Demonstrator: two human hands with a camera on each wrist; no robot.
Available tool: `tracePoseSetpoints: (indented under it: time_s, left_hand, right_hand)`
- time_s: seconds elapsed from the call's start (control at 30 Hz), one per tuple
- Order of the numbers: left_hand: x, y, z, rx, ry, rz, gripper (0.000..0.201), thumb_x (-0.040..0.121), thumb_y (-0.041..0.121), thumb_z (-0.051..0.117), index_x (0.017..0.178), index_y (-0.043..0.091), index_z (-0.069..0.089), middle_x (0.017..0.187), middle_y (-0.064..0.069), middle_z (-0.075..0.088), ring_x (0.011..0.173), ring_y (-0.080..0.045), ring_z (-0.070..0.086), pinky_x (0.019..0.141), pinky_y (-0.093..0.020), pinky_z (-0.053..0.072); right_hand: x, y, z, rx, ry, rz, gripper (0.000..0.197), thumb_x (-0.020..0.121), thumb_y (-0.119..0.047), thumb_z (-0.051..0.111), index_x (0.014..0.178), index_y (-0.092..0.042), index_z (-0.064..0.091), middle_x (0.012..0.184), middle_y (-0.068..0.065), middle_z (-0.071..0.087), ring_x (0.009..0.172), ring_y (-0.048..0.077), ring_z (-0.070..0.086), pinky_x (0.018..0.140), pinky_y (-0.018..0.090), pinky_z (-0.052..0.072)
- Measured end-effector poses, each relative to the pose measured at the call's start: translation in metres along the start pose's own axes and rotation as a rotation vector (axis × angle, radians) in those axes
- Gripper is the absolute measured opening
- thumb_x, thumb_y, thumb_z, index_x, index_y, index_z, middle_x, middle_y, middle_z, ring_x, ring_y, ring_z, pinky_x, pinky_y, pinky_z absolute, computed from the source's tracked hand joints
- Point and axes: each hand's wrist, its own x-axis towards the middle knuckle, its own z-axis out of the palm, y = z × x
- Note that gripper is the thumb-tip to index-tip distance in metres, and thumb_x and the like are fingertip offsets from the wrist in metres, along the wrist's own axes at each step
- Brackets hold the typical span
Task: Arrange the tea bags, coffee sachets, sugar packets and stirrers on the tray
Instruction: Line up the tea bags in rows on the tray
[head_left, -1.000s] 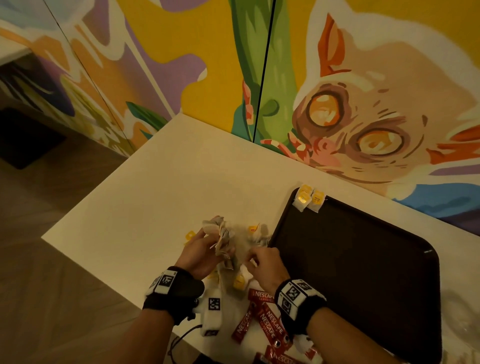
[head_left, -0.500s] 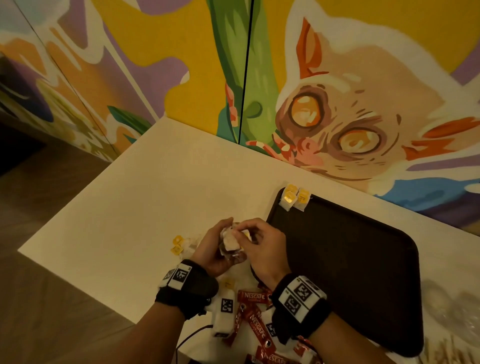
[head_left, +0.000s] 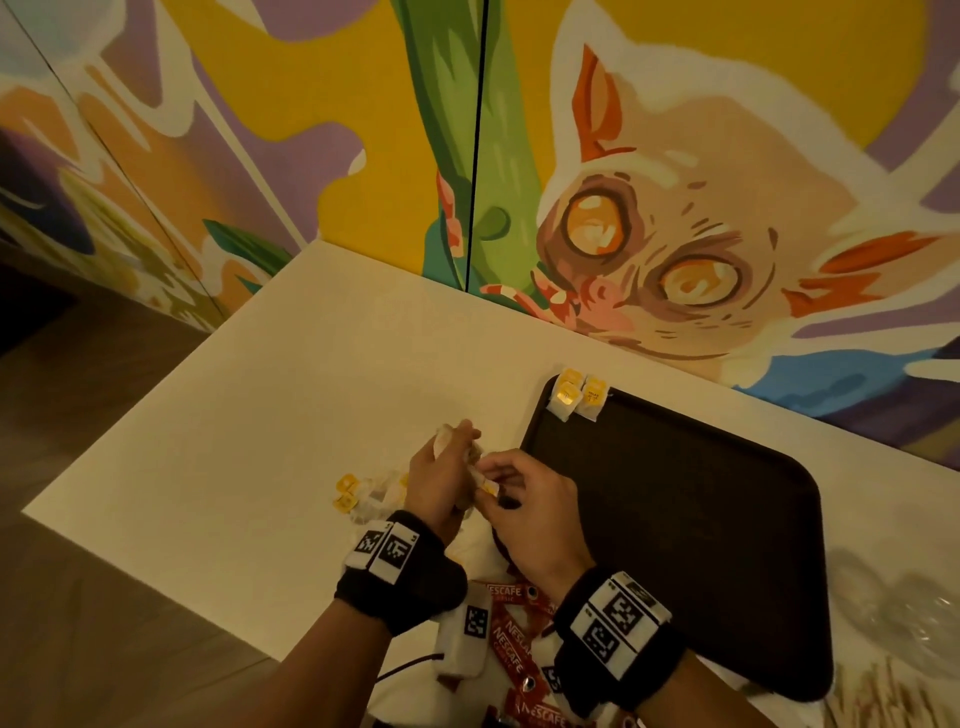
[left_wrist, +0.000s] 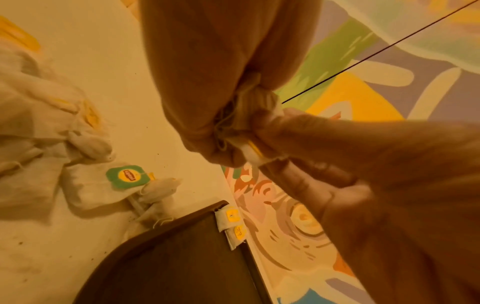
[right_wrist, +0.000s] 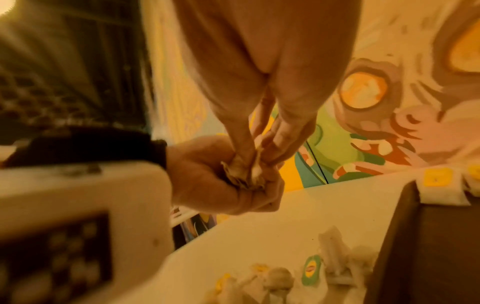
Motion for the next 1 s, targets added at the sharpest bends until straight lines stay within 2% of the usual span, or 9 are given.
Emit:
tracePoseSetpoints:
  time_s: [0.1, 0.23, 0.37, 0.43, 0.5, 0.67, 0.83, 0.9, 1.0]
  left_hand:
    - [-0.009, -0.002, 0.01, 0.032, -0.087, 0.01, 0.035, 0.088, 0.038, 0.065, 0.099, 0.005, 0.067, 0.079, -0.01, 0.062, 0.067, -0.02, 0.059, 0.053, -0.026, 0.049]
    - [-0.018, -0.007, 0.018, 0.075, -0.213, 0.093, 0.017, 0.084, 0.027, 0.068, 0.089, 0.011, 0.065, 0.081, -0.009, 0.066, 0.08, -0.026, 0.063, 0.067, -0.034, 0.053]
    - [-0.02, -0.01, 0.02, 0.16, -0.247, 0.189, 0.021, 0.082, 0.033, 0.069, 0.091, 0.015, 0.067, 0.092, -0.012, 0.071, 0.09, -0.03, 0.068, 0.082, -0.044, 0.057]
    - [-0.021, -0.011, 0.023, 0.199, -0.177, 0.247, 0.02, 0.089, 0.033, 0.065, 0.084, 0.014, 0.066, 0.079, -0.006, 0.068, 0.077, -0.023, 0.065, 0.075, -0.041, 0.055]
    - [-0.021, -0.009, 0.025, 0.201, -0.126, 0.266, 0.029, 0.096, 0.034, 0.055, 0.078, 0.012, 0.064, 0.067, -0.003, 0.059, 0.065, -0.017, 0.055, 0.065, -0.036, 0.048]
    - [-0.02, -0.007, 0.023, 0.176, 0.001, 0.252, 0.041, 0.098, 0.04, 0.047, 0.074, 0.009, 0.061, 0.062, -0.005, 0.054, 0.057, -0.016, 0.051, 0.051, -0.028, 0.043]
    - [-0.017, -0.001, 0.021, 0.162, 0.083, 0.254, 0.038, 0.098, 0.036, 0.051, 0.076, 0.006, 0.059, 0.056, -0.001, 0.055, 0.047, -0.009, 0.052, 0.045, -0.02, 0.043]
    - [-0.014, 0.001, 0.019, 0.148, 0.101, 0.222, 0.037, 0.097, 0.037, 0.053, 0.077, 0.006, 0.059, 0.056, -0.001, 0.056, 0.049, -0.012, 0.054, 0.05, -0.023, 0.045]
    - [-0.008, 0.004, 0.014, 0.122, 0.114, 0.16, 0.04, 0.095, 0.044, 0.053, 0.077, 0.008, 0.06, 0.06, -0.005, 0.055, 0.057, -0.02, 0.055, 0.057, -0.032, 0.047]
  right_hand:
    - [0.0, 0.0, -0.01, -0.053, 0.009, 0.068, 0.025, 0.084, -0.007, 0.074, 0.105, -0.02, 0.071, 0.096, -0.013, 0.07, 0.089, -0.001, 0.066, 0.079, 0.018, 0.056]
    - [-0.002, -0.001, -0.019, 0.016, 0.073, 0.152, 0.021, 0.083, -0.009, 0.075, 0.099, -0.02, 0.069, 0.086, -0.008, 0.071, 0.078, 0.005, 0.07, 0.074, 0.028, 0.06]
    - [-0.001, -0.001, -0.027, 0.058, 0.118, 0.176, 0.024, 0.079, -0.007, 0.078, 0.097, -0.02, 0.069, 0.086, -0.007, 0.072, 0.079, 0.003, 0.069, 0.074, 0.024, 0.059]
    - [-0.002, -0.003, -0.028, 0.075, 0.121, 0.167, 0.023, 0.079, -0.007, 0.078, 0.095, -0.02, 0.069, 0.086, -0.008, 0.071, 0.079, 0.0, 0.068, 0.073, 0.018, 0.057]
    - [-0.006, -0.003, -0.028, 0.109, 0.116, 0.157, 0.023, 0.078, -0.01, 0.08, 0.093, -0.021, 0.068, 0.087, -0.008, 0.07, 0.081, 0.0, 0.066, 0.072, 0.016, 0.054]
    - [-0.013, 0.003, -0.03, 0.199, 0.099, 0.173, 0.017, 0.08, -0.012, 0.08, 0.092, -0.021, 0.073, 0.088, -0.007, 0.073, 0.084, 0.004, 0.069, 0.079, 0.023, 0.057]
    - [-0.013, 0.003, -0.032, 0.234, 0.093, 0.16, 0.01, 0.084, -0.017, 0.076, 0.092, -0.022, 0.076, 0.088, -0.01, 0.075, 0.084, 0.006, 0.071, 0.083, 0.026, 0.057]
    - [-0.011, 0.002, -0.032, 0.264, 0.092, 0.169, 0.009, 0.085, -0.017, 0.075, 0.093, -0.02, 0.075, 0.088, -0.007, 0.075, 0.079, 0.011, 0.072, 0.078, 0.027, 0.058]
    - [-0.009, -0.002, -0.031, 0.359, 0.109, 0.237, 0.01, 0.083, -0.014, 0.076, 0.093, -0.013, 0.073, 0.087, 0.002, 0.074, 0.069, 0.021, 0.073, 0.068, 0.038, 0.061]
